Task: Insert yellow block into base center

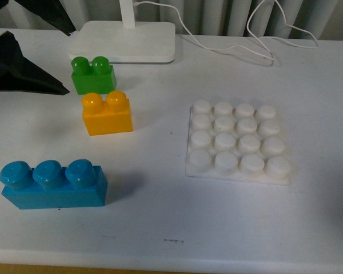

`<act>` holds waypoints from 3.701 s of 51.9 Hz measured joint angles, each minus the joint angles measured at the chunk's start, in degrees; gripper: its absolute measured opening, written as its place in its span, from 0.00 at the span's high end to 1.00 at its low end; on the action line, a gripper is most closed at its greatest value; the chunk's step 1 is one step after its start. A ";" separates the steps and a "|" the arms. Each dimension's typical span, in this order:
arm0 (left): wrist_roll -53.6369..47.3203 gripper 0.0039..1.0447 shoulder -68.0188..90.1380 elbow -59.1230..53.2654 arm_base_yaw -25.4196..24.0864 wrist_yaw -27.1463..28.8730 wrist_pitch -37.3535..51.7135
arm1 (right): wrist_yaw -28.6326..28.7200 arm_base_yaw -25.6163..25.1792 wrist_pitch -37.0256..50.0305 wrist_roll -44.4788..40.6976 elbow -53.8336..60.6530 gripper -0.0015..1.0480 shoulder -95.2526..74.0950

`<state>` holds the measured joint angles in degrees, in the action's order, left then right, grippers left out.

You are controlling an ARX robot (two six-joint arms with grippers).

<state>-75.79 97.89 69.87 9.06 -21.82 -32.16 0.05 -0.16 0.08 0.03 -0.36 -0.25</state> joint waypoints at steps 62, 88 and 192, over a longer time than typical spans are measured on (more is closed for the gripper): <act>4.09 0.26 17.31 5.57 5.22 2.16 6.19 | 0.00 0.00 0.00 0.00 0.00 0.09 0.00; 3.89 0.69 17.07 9.92 5.42 3.67 2.49 | 0.00 0.00 0.00 0.00 0.00 0.09 0.00; 9.86 0.70 22.73 20.22 23.58 0.37 -1.97 | 0.00 0.00 0.00 0.00 0.00 0.09 0.00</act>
<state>-65.93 120.62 90.08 32.64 -21.45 -34.13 0.05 -0.16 0.08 0.03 -0.36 -0.25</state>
